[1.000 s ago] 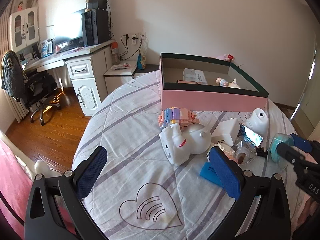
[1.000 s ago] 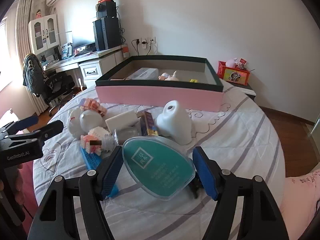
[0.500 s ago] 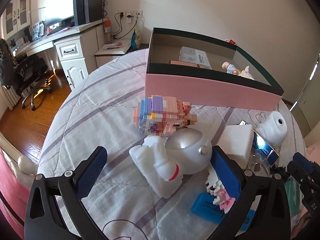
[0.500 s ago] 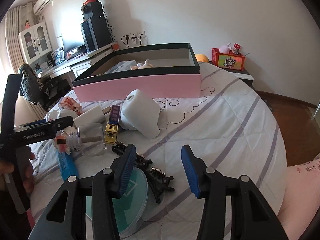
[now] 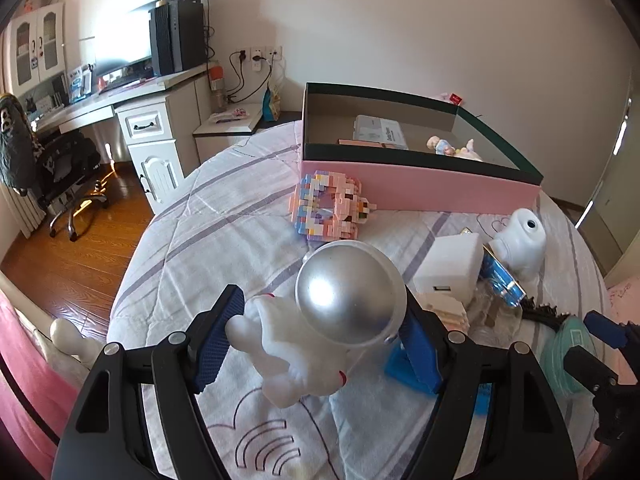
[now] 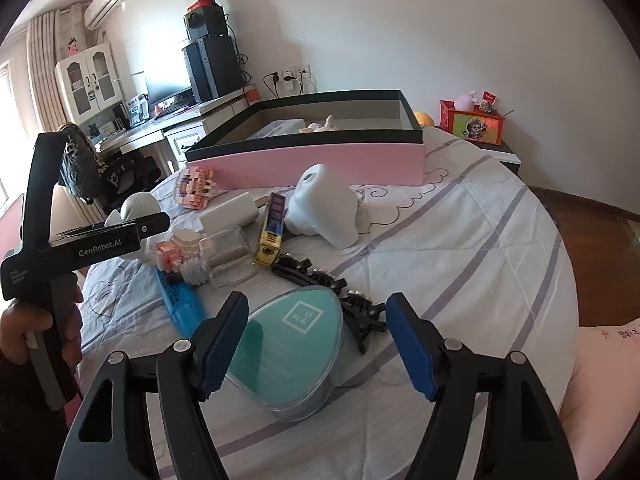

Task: Organize rigid objects
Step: 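Grasp the white astronaut figure with the left tool while the right tool grasps the teal case, then carry the astronaut and teal case into the pink box and release both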

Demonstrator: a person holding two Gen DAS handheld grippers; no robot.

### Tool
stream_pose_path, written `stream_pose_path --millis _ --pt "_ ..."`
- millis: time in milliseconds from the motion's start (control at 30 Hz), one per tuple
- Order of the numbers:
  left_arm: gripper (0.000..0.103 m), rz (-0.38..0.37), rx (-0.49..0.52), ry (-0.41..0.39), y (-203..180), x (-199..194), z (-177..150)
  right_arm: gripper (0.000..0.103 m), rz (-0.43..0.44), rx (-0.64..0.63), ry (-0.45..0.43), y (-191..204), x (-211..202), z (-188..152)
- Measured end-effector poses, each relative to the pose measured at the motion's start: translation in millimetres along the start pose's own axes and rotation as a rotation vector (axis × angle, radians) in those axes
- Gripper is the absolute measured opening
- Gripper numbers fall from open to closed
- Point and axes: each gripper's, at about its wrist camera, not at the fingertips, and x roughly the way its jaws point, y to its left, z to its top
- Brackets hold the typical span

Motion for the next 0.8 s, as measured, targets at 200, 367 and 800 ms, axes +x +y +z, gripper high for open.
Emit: stream_pose_path --millis 200,367,800 --pt "0.076 -0.012 0.021 -0.005 2.7 -20.0 -12.1 0.079 -0.053 -0.017 0.039 10.4 10.5 -13.9" --pt "0.076 -0.020 0.036 -0.034 -3.0 -32.9 -11.7 0.063 -0.041 0.002 0.009 5.0 9.1 -14.9" --pt "0.076 -0.073 0.098 -0.132 -30.3 -57.2 14.9 0.059 -0.025 0.003 -0.037 -2.3 -3.1 6.7"
